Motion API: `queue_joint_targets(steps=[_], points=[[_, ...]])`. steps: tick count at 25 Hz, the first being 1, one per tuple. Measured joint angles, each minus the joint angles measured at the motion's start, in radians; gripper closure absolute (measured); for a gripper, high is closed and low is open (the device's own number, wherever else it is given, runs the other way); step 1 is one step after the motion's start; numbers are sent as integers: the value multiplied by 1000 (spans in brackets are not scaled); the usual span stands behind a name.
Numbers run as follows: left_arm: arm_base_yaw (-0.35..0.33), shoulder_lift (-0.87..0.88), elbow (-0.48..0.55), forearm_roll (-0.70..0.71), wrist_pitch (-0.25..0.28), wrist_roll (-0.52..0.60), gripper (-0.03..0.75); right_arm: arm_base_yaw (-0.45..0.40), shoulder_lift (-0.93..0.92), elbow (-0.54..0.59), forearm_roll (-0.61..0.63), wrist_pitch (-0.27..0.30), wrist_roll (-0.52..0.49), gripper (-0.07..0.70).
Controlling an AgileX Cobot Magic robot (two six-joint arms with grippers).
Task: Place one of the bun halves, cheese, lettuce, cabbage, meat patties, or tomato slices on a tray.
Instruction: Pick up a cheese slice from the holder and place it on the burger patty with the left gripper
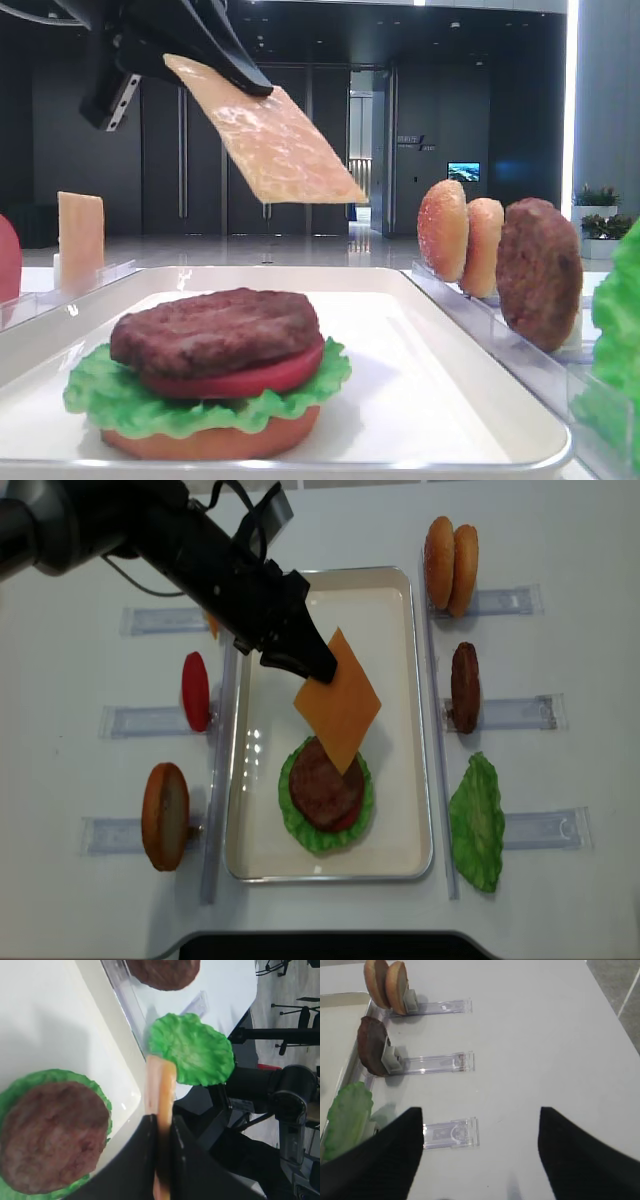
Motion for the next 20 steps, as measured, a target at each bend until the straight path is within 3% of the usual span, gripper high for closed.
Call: queue_joint_targets(steps=[10, 20], points=[[0, -27, 177, -68, -13, 171, 682, 0, 0, 0, 0, 0, 0, 166], [0, -27, 236, -118, -107, 258, 682, 0, 0, 0, 0, 0, 0, 166]])
